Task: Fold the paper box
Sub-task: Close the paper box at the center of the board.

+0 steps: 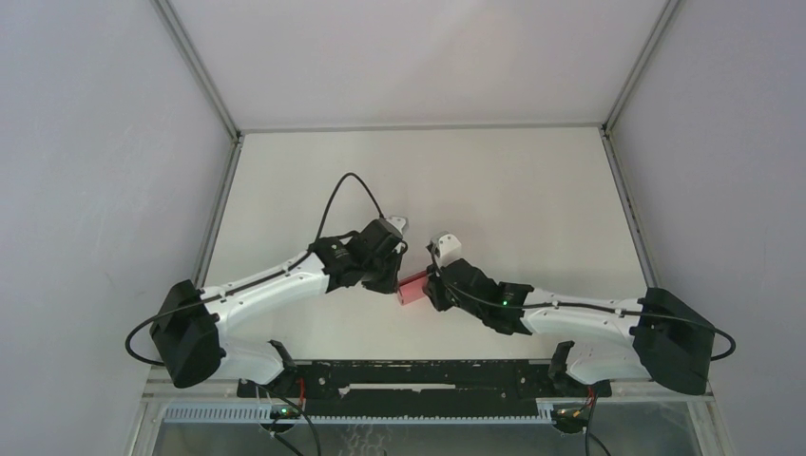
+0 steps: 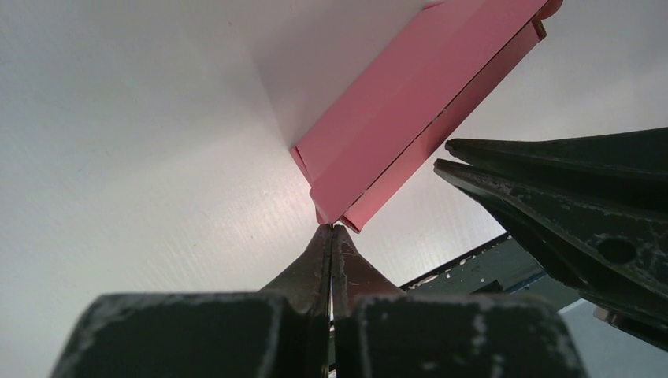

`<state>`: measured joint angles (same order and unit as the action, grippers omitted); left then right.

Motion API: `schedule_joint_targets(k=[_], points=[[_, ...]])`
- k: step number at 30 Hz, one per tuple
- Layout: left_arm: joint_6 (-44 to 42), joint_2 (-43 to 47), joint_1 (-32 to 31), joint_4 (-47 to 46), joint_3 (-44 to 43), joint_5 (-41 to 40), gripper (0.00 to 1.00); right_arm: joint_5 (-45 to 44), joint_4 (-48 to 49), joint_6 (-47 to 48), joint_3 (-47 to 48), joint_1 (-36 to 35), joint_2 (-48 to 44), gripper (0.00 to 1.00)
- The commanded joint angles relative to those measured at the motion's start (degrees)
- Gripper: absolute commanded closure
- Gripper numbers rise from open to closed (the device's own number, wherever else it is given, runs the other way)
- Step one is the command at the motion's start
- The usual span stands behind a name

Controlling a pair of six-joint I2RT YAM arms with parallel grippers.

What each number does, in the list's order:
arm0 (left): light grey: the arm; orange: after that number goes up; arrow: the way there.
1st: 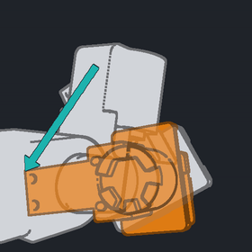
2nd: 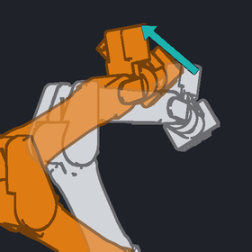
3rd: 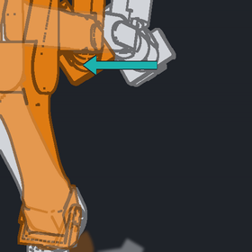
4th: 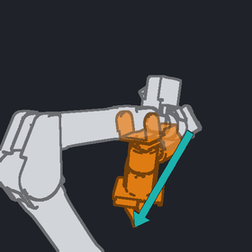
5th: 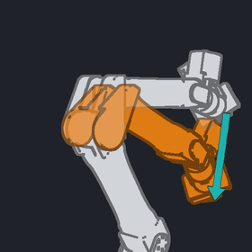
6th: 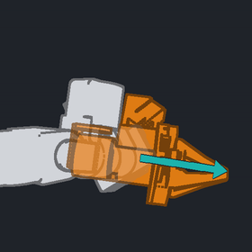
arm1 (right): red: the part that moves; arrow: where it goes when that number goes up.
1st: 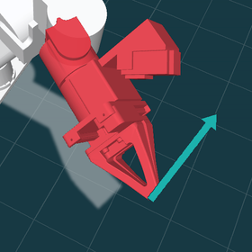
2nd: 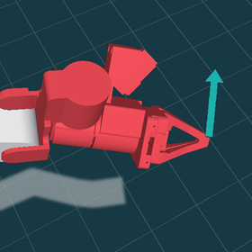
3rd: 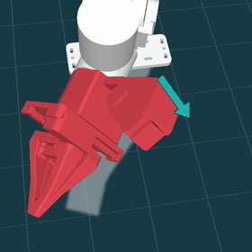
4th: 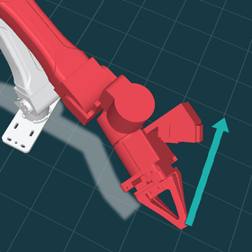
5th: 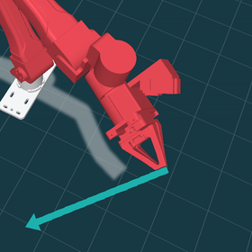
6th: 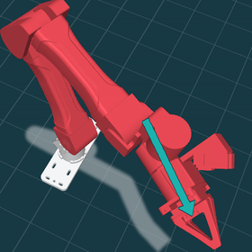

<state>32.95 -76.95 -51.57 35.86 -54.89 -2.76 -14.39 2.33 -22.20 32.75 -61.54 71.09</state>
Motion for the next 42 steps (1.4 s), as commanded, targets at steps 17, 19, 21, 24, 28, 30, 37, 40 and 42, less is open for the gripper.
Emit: schedule_joint_targets(k=[17,19,21,24,28,30,37,40,42], points=[[-0.7,-1.1,0.6,-0.9,-4.2,1.2,1.0,0.4,2.1,0.8,5.9,0.6,3.0,0.77],[-0.8,-1.0,0.7,-1.1,-4.2,1.6,1.0,0.7,2.0,0.6,6.4,0.7,4.0,0.77],[-0.8,-1.1,0.8,-1.1,-4.3,1.7,1.0,1.1,2.1,0.6,6.6,0.9,4.8,0.77],[-0.8,-1.0,1.0,-1.2,-4.5,2.0,1.0,1.5,1.8,0.2,6.7,1.1,5.5,0.78],[-0.8,-1.0,1.2,-1.2,-4.8,2.2,1.0,1.9,1.8,0.1,6.7,1.4,6.2,0.78],[-0.8,-1.1,1.3,-1.2,-4.9,2.3,1.0,2.0,1.8,-0.1,6.7,1.5,6.4,0.78],[-0.5,-1.3,1.6,-1.2,-5.8,2.3,1.0,2.4,1.9,-0.4,6.9,1.7,7.6,0.79],[-0.3,-1.4,1.6,-1.3,-6.2,2.3,1.0,2.4,1.9,-0.6,6.9,1.7,8.0,0.79],[-0.1,-1.5,1.7,-1.3,-6.3,2.3,1.0,2.4,2.0,-0.7,6.9,1.7,8.2,0.79]])
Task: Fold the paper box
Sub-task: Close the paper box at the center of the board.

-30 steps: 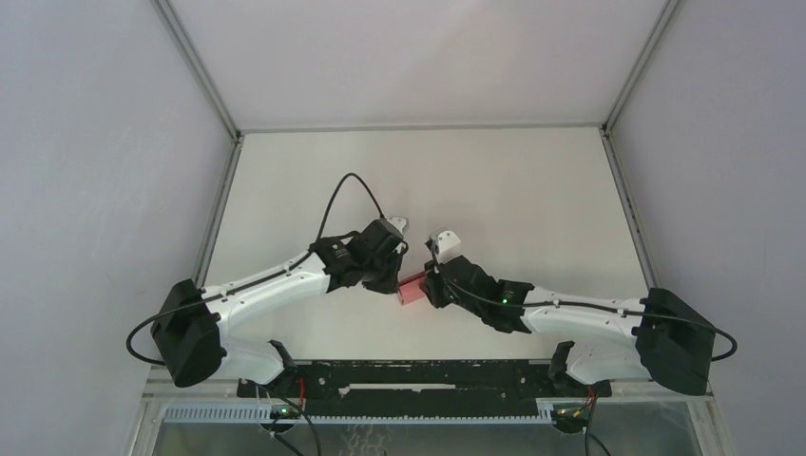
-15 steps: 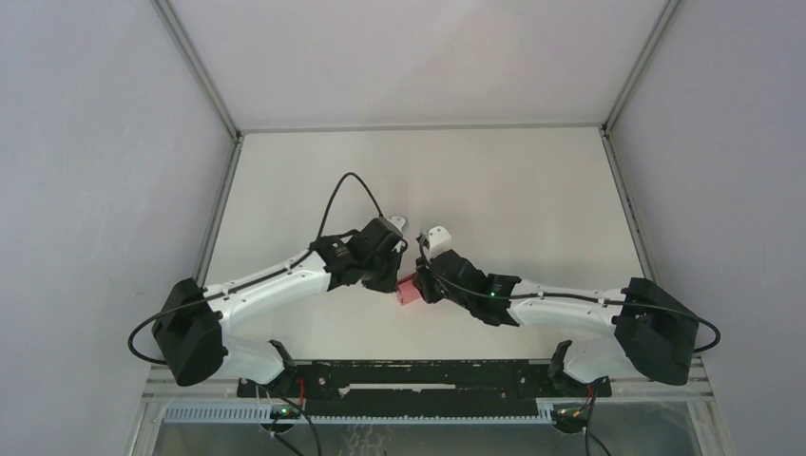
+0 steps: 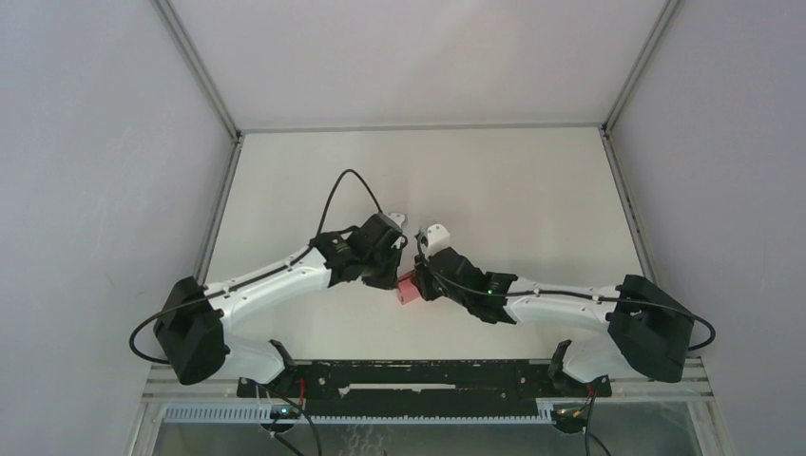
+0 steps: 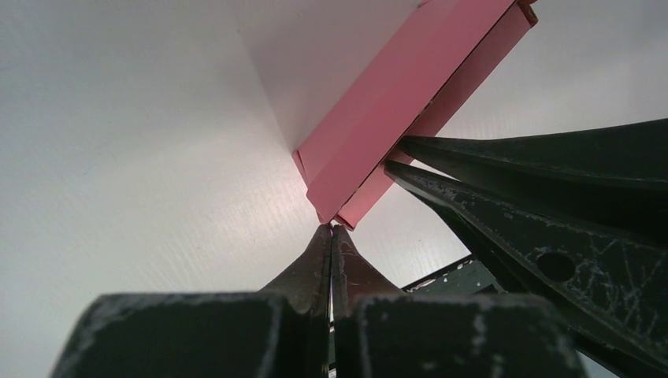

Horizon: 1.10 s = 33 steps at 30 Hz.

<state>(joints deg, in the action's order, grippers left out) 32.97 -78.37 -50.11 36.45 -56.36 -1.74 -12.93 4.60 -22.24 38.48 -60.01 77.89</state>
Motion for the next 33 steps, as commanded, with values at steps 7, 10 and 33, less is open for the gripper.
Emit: schedule_joint_targets(k=[7,10,33], points=[[0.8,-0.9,0.3,-2.3,-5.5,2.9,1.0,0.4,-0.4,-1.2,1.2,0.2,2.1,0.8],[1.2,-1.2,0.3,-2.4,-5.9,2.9,1.0,0.3,-0.5,-1.7,1.2,0.0,2.4,0.8],[3.5,-2.6,0.3,-2.9,-6.5,0.2,1.0,-0.5,-0.9,-3.2,1.2,0.0,3.3,0.8]])
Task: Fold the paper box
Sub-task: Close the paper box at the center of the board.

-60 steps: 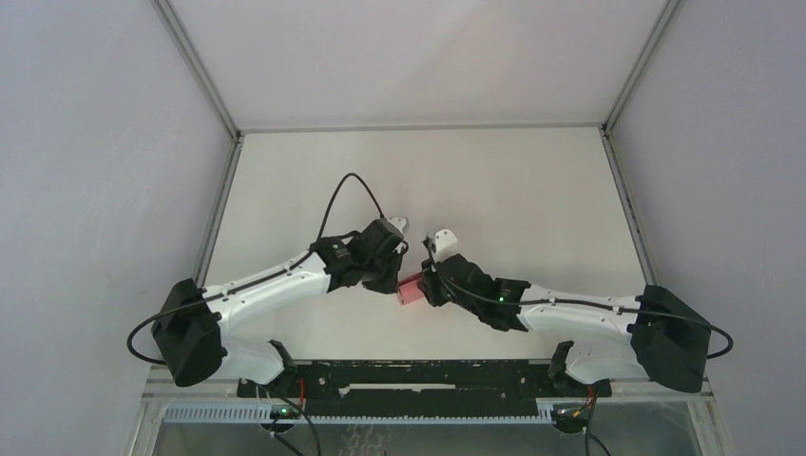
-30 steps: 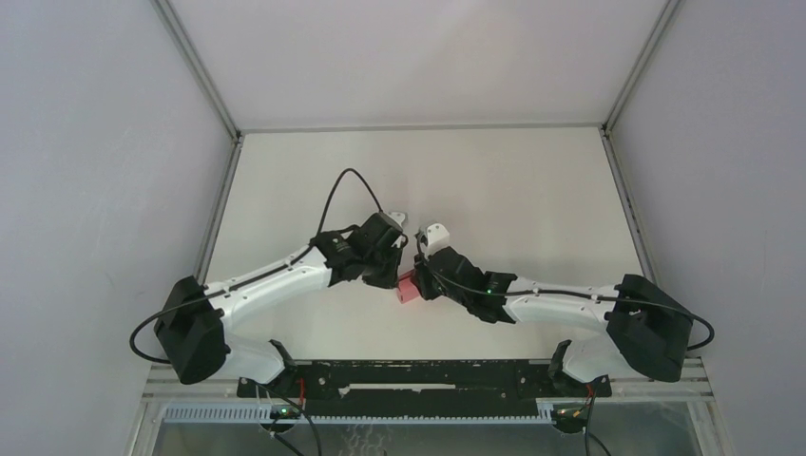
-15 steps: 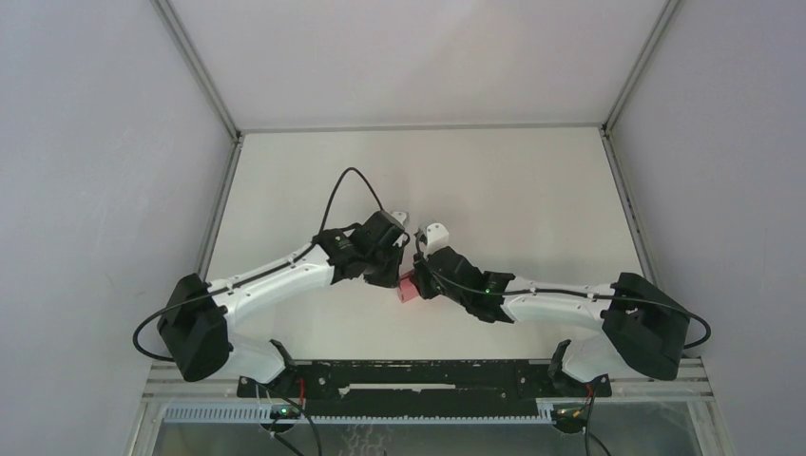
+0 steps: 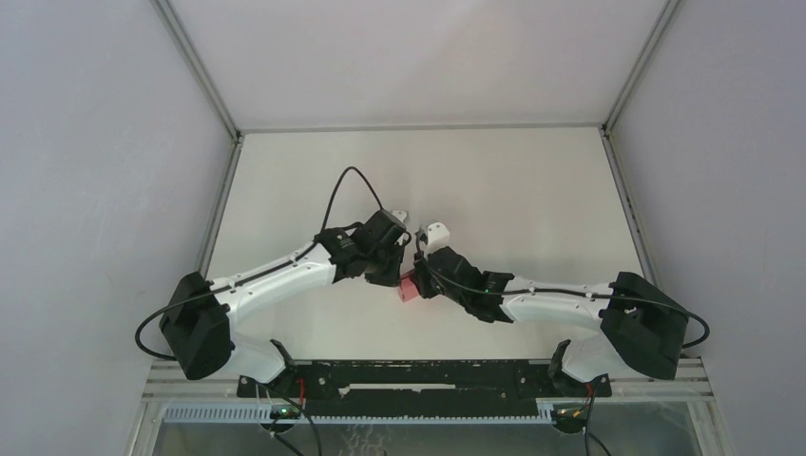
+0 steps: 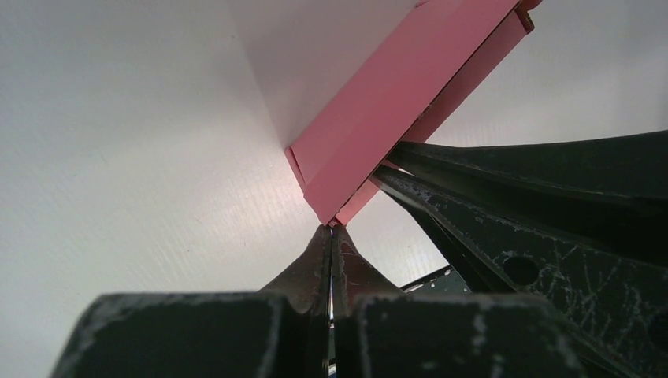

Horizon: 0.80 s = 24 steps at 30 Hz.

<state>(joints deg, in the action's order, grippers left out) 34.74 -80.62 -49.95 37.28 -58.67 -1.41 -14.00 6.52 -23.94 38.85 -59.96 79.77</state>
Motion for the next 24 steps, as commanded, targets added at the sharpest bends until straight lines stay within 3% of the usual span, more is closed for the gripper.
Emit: schedule_joint_targets(k=[1,24], points=[[1.8,-0.3,0.1,-3.7,-4.3,-0.2,1.0,0.5,-2.9,-1.6,0.8,-0.1,1.4,0.8],[3.2,-0.8,1.2,-3.4,-5.7,-1.2,1.0,0.5,-2.9,-2.0,0.8,-0.2,1.3,0.8]])
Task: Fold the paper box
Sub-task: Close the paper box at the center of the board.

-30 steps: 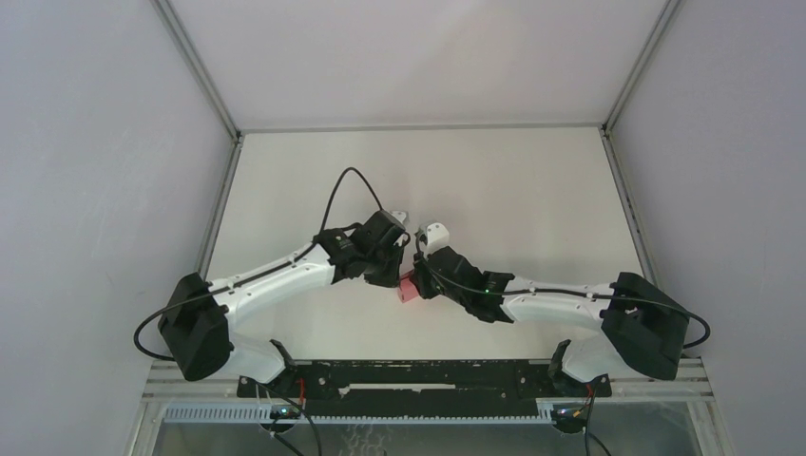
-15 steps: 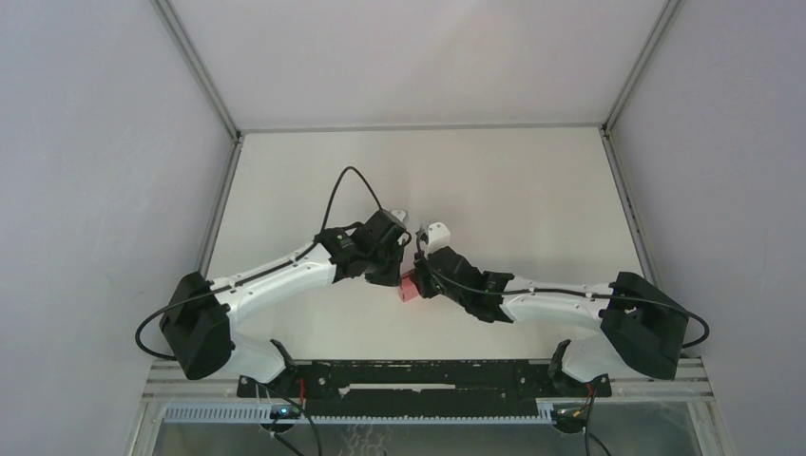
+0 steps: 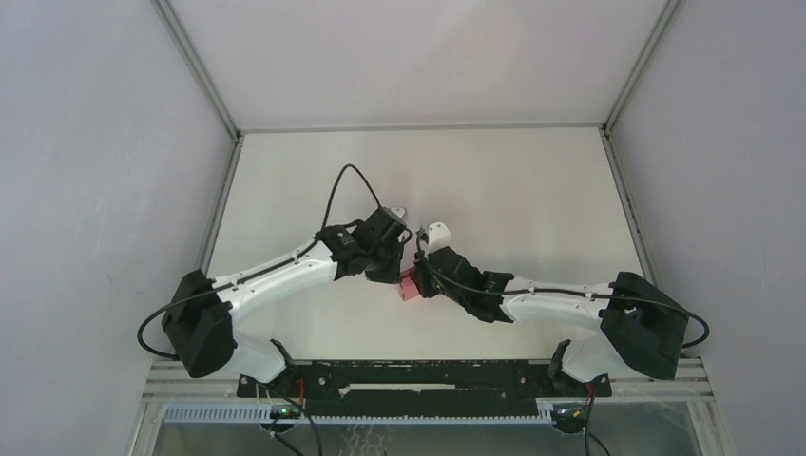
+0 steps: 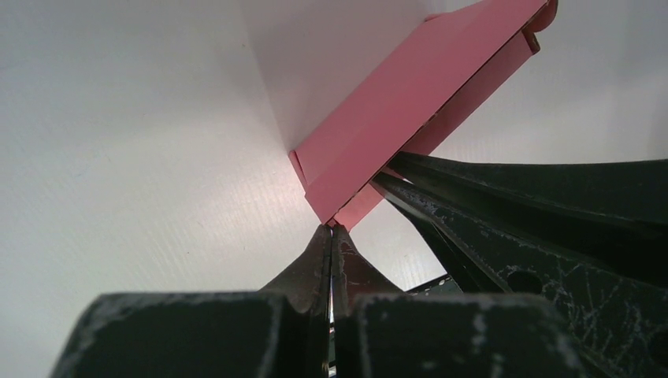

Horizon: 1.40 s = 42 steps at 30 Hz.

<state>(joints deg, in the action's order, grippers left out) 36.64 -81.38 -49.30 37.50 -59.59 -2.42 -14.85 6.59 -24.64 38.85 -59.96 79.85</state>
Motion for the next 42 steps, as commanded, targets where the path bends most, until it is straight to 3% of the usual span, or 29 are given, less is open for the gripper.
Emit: schedule_joint_targets(k=[1,42], points=[[1.3,0.0,0.6,-3.6,-5.0,-0.3,1.0,1.3,-3.0,-1.3,0.8,-0.1,1.3,0.81],[0.8,0.1,-2.5,-1.1,-2.0,-1.1,1.0,1.8,-2.4,-1.7,0.8,0.5,2.4,0.81]])
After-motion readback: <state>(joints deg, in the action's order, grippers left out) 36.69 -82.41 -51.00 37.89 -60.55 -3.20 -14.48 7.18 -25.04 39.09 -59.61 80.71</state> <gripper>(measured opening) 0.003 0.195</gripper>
